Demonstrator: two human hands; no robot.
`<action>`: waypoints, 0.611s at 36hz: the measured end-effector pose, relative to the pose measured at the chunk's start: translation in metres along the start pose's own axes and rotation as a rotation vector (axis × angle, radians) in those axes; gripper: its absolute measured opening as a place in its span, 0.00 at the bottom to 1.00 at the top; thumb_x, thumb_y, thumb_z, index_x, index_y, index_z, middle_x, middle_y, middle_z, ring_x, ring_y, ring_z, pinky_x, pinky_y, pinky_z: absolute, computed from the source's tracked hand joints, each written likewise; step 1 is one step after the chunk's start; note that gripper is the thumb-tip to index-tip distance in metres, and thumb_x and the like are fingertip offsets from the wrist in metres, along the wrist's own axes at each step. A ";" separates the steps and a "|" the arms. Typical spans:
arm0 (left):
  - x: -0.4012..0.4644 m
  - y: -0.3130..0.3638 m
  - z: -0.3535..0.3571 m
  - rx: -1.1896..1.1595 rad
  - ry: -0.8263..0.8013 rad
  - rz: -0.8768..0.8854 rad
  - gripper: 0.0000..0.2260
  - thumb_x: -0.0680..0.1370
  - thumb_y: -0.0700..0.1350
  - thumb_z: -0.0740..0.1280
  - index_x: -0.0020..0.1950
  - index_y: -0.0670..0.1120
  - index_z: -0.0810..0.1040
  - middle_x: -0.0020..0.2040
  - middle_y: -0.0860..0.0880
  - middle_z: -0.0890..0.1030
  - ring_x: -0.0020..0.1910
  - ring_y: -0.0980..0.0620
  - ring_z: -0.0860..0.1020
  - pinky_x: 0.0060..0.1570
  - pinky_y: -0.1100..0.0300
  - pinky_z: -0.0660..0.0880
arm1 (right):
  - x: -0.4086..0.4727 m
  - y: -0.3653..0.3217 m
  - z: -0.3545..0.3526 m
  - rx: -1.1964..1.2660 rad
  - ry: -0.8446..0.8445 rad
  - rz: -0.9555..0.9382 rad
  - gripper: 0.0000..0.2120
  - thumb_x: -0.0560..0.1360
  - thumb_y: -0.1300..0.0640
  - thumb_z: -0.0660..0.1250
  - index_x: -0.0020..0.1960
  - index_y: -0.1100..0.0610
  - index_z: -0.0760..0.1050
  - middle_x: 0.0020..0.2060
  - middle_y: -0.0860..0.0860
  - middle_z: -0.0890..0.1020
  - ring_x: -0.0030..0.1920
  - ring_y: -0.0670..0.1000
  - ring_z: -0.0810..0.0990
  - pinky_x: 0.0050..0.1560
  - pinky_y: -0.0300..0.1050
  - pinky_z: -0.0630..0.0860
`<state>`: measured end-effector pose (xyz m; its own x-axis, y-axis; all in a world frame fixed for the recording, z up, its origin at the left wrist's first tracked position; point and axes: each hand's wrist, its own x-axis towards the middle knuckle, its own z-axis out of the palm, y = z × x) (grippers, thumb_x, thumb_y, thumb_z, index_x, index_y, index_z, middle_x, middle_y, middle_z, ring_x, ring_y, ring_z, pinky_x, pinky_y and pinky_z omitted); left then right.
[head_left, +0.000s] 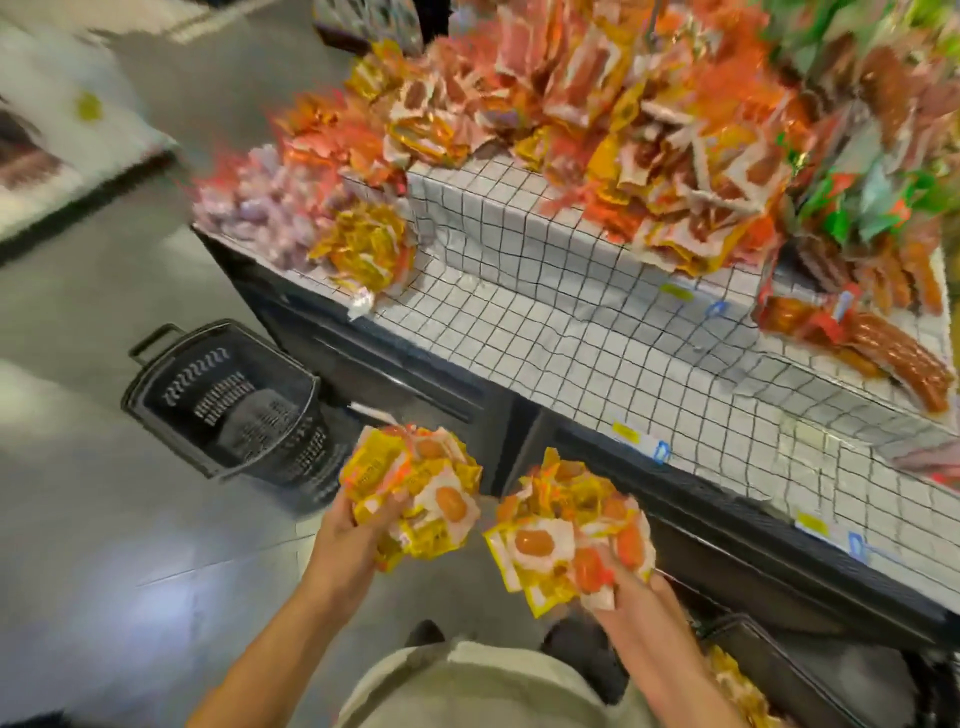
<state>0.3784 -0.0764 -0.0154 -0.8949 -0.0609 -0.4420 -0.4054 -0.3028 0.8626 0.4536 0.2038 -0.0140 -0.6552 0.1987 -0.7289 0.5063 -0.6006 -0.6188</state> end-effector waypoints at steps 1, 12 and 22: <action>0.002 0.004 -0.008 0.003 0.026 0.017 0.20 0.73 0.42 0.72 0.64 0.51 0.77 0.57 0.48 0.85 0.53 0.47 0.85 0.44 0.55 0.83 | 0.003 -0.001 0.010 -0.026 -0.020 -0.004 0.21 0.78 0.58 0.71 0.70 0.60 0.76 0.61 0.57 0.84 0.61 0.59 0.83 0.68 0.61 0.74; 0.034 0.038 -0.072 -0.016 0.289 0.101 0.18 0.76 0.41 0.72 0.64 0.52 0.78 0.55 0.49 0.86 0.51 0.50 0.85 0.40 0.60 0.82 | 0.050 -0.029 0.126 -0.370 -0.146 -0.065 0.18 0.69 0.47 0.75 0.56 0.54 0.86 0.53 0.56 0.87 0.56 0.58 0.85 0.60 0.57 0.78; 0.115 0.101 -0.102 -0.007 0.431 0.104 0.18 0.74 0.44 0.73 0.63 0.55 0.79 0.55 0.50 0.86 0.53 0.47 0.85 0.45 0.54 0.83 | 0.134 -0.070 0.246 -0.452 -0.344 -0.071 0.28 0.55 0.35 0.82 0.53 0.43 0.85 0.54 0.52 0.87 0.59 0.56 0.84 0.66 0.62 0.76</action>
<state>0.2531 -0.2115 -0.0041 -0.7704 -0.4823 -0.4170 -0.3150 -0.2807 0.9066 0.1923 0.0819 0.0036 -0.8027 -0.0828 -0.5906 0.5945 -0.1888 -0.7816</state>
